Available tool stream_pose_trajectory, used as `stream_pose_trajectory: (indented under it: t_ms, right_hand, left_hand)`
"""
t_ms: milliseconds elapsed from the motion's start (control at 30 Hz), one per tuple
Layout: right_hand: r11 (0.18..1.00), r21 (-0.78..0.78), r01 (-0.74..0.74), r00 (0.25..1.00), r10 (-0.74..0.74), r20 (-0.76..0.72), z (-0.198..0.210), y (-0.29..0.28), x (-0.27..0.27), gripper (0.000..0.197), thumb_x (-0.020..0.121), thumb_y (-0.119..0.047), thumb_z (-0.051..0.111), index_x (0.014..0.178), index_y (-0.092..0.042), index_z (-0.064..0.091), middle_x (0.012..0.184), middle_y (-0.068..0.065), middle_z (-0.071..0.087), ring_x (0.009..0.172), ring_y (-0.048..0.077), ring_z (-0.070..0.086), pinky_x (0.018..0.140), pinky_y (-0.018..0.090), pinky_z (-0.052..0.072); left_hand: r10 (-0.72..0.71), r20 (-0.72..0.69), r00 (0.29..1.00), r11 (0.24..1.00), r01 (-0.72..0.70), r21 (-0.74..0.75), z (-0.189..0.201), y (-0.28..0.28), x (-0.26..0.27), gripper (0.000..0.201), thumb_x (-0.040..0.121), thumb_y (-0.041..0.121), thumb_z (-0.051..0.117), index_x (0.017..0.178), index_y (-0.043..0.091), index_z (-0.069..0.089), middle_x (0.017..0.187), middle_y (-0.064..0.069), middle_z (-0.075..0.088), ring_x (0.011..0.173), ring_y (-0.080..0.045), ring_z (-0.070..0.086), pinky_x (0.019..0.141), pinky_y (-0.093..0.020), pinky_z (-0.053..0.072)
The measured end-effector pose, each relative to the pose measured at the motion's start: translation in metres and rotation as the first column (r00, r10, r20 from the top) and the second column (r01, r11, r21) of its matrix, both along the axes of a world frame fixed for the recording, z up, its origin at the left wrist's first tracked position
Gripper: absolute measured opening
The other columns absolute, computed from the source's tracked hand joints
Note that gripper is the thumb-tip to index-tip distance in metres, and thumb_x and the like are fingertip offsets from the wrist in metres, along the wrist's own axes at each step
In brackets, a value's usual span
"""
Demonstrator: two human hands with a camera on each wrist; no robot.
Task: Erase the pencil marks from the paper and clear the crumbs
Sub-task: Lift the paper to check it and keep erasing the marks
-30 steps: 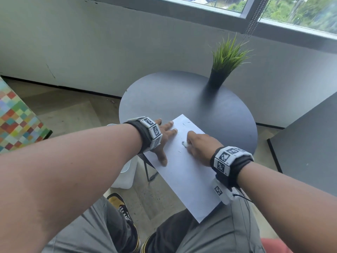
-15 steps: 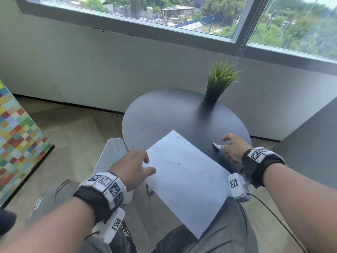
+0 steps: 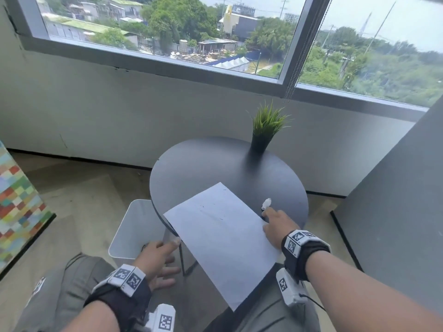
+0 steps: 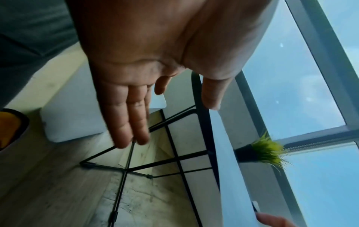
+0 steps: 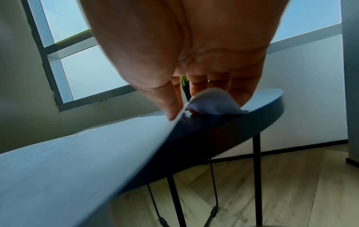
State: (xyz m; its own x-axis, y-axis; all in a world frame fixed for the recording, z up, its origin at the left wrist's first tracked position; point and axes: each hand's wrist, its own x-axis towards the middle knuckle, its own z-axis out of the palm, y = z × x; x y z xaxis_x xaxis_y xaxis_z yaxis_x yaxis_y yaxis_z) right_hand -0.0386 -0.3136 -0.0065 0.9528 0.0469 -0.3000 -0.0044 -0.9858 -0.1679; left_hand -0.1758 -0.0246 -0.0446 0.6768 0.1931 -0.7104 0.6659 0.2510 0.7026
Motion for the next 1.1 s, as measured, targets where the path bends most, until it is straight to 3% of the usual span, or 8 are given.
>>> stream_pose_trajectory:
  t_ms: [200, 400, 533, 633, 833, 933, 1033, 1100]
  right_hand:
    - [0.994, 0.108, 0.015, 0.995, -0.005, -0.099, 0.008, 0.001, -0.005, 0.035, 0.088, -0.022, 0.045, 0.122, -0.028, 0.045, 0.12, 0.0, 0.059, 0.101, 0.022, 0.056, 0.081, 0.029, 0.042]
    - [0.964, 0.266, 0.015, 0.996, 0.01, -0.093, 0.015, 0.008, -0.013, 0.01, 0.082, -0.016, 0.057, 0.077, -0.025, 0.055, 0.086, -0.005, 0.059, 0.093, 0.024, 0.064, 0.077, 0.032, 0.054]
    - [0.935, 0.351, -0.057, 0.995, 0.082, -0.059, 0.017, 0.009, -0.013, 0.01, 0.08, -0.013, 0.058, 0.08, -0.021, 0.053, 0.093, 0.0, 0.06, 0.09, 0.022, 0.06, 0.073, 0.027, 0.046]
    - [0.894, 0.439, -0.089, 0.993, 0.112, -0.027, 0.021, 0.007, -0.01, 0.011, 0.078, -0.007, 0.058, 0.078, -0.018, 0.055, 0.086, 0.003, 0.063, 0.083, 0.021, 0.06, 0.074, 0.032, 0.047]
    - [0.8, 0.596, -0.063, 0.996, 0.089, -0.015, 0.027, 0.008, -0.015, 0.019, 0.076, 0.007, 0.055, 0.078, -0.012, 0.055, 0.072, 0.003, 0.057, 0.065, 0.014, 0.052, 0.059, 0.025, 0.043]
    - [0.777, 0.627, -0.059, 0.998, 0.067, 0.011, 0.036, 0.005, -0.011, 0.019, 0.073, 0.002, 0.055, 0.077, -0.017, 0.053, 0.075, 0.003, 0.056, 0.067, 0.017, 0.05, 0.058, 0.028, 0.043]
    - [0.671, 0.742, 0.008, 1.0, 0.017, -0.025, 0.057, 0.006, -0.005, 0.026, 0.068, -0.01, 0.06, 0.092, -0.02, 0.057, 0.083, 0.007, 0.059, 0.07, 0.02, 0.052, 0.056, 0.03, 0.041]
    - [0.598, 0.801, 0.004, 1.0, -0.02, 0.01, 0.077, 0.009, 0.0, 0.027, 0.079, -0.009, 0.069, 0.103, -0.018, 0.061, 0.085, 0.007, 0.061, 0.068, 0.018, 0.054, 0.057, 0.028, 0.044]
  left_hand:
    - [0.022, 0.138, 0.99, 0.999, -0.025, 0.024, 0.02, -0.006, 0.007, 0.035, 0.09, 0.037, 0.071, 0.108, 0.008, 0.063, 0.086, -0.011, 0.07, 0.07, -0.024, 0.063, 0.066, -0.034, 0.052]
    - [-0.024, 0.115, 0.993, 1.0, 0.022, 0.016, 0.032, -0.007, 0.018, 0.035, 0.092, 0.04, 0.067, 0.112, 0.012, 0.056, 0.111, -0.017, 0.062, 0.093, -0.034, 0.069, 0.08, -0.046, 0.058]
    - [0.104, 0.121, 0.987, 0.995, -0.104, -0.007, 0.029, -0.006, 0.019, 0.028, 0.091, 0.038, 0.068, 0.096, 0.016, 0.053, 0.095, -0.013, 0.054, 0.084, -0.032, 0.062, 0.081, -0.045, 0.055]
    - [0.148, 0.106, 0.983, 0.989, -0.147, -0.018, 0.018, -0.002, 0.015, 0.025, 0.091, 0.034, 0.069, 0.089, 0.014, 0.054, 0.07, -0.007, 0.058, 0.07, -0.025, 0.053, 0.065, -0.035, 0.048]
    - [0.135, 0.202, 0.97, 0.991, -0.137, -0.006, 0.026, 0.0, 0.019, 0.01, 0.094, 0.011, 0.062, 0.104, 0.011, 0.065, 0.093, -0.012, 0.071, 0.071, -0.025, 0.065, 0.06, -0.028, 0.052]
    - [0.034, 0.353, 0.935, 0.981, -0.099, 0.168, 0.049, 0.008, 0.035, 0.009, 0.08, 0.013, 0.071, 0.089, 0.014, 0.069, 0.097, -0.024, 0.07, 0.073, -0.028, 0.063, 0.069, -0.044, 0.057]
    - [-0.058, 0.464, 0.884, 0.95, -0.094, 0.297, 0.08, 0.016, 0.055, 0.008, 0.086, 0.012, 0.074, 0.084, 0.018, 0.07, 0.089, -0.015, 0.072, 0.074, -0.025, 0.059, 0.065, -0.037, 0.051]
    - [-0.118, 0.541, 0.833, 0.936, -0.089, 0.341, 0.106, 0.018, 0.069, 0.007, 0.088, 0.015, 0.074, 0.084, 0.021, 0.072, 0.083, -0.005, 0.073, 0.072, -0.023, 0.059, 0.061, -0.031, 0.047]
